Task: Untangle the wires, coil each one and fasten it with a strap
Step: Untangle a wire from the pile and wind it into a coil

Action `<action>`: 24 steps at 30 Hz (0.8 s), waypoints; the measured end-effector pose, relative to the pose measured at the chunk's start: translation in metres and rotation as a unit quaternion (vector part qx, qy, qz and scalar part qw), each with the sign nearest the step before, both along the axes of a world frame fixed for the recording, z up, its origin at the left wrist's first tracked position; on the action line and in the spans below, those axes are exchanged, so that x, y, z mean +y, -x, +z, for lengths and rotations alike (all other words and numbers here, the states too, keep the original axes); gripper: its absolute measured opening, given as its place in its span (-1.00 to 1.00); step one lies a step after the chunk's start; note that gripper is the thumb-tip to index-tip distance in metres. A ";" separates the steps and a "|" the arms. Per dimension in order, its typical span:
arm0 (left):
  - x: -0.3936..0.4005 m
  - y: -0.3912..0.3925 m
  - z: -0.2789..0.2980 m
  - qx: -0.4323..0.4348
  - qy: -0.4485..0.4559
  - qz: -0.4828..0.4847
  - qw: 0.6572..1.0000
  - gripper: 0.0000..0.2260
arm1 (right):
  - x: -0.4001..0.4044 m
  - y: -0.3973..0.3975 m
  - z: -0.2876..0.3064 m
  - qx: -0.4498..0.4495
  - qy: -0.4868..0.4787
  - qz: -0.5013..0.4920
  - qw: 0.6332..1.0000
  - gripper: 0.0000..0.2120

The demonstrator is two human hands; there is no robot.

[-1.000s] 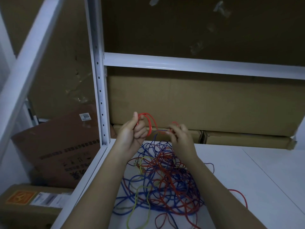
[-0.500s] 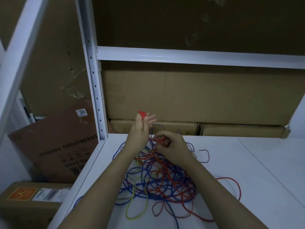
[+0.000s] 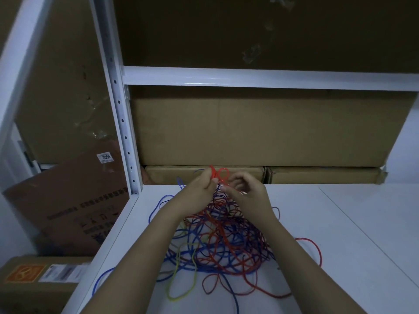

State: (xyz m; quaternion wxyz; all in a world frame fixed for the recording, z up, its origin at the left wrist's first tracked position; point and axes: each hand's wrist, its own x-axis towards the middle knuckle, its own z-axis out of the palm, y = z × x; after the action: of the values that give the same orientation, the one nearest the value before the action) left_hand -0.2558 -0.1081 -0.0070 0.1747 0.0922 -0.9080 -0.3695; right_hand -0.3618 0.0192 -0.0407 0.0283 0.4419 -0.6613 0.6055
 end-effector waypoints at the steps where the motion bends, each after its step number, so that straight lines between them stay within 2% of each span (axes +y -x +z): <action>1: -0.001 0.000 0.000 0.010 0.003 0.012 1.000 -0.88 | 0.003 0.001 -0.003 0.005 -0.019 -0.001 1.000 -0.82; 5: -0.006 0.002 -0.001 0.028 0.019 0.054 0.998 -0.80 | 0.013 -0.002 -0.020 0.061 -0.085 -0.022 0.994 -0.87; 8: -0.009 0.004 -0.006 0.013 0.101 0.057 0.993 -0.80 | 0.011 -0.005 -0.015 0.052 -0.013 -0.064 0.996 -0.77; 11: -0.010 0.006 -0.007 0.042 0.168 0.050 0.984 -0.87 | 0.006 -0.003 0.001 0.041 0.019 -0.104 0.994 -0.84; 16: -0.003 0.005 -0.003 0.097 0.234 0.046 0.966 -0.84 | 0.003 -0.013 0.035 0.208 0.038 -0.137 0.968 -0.90; 19: -0.001 0.003 -0.001 0.113 0.254 0.039 0.960 -0.81 | -0.001 -0.018 0.049 0.277 -0.018 -0.149 0.949 -0.93; 24: -0.002 -0.007 -0.005 0.142 0.198 0.011 0.970 -0.82 | -0.007 -0.004 0.069 0.253 -0.165 -0.137 0.943 -0.89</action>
State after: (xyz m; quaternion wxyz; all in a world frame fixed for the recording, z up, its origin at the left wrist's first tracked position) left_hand -0.2492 -0.1101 -0.0123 0.3204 0.0126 -0.9280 -0.1897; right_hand -0.3576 0.0124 0.0279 0.2047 0.4840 -0.7771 0.3465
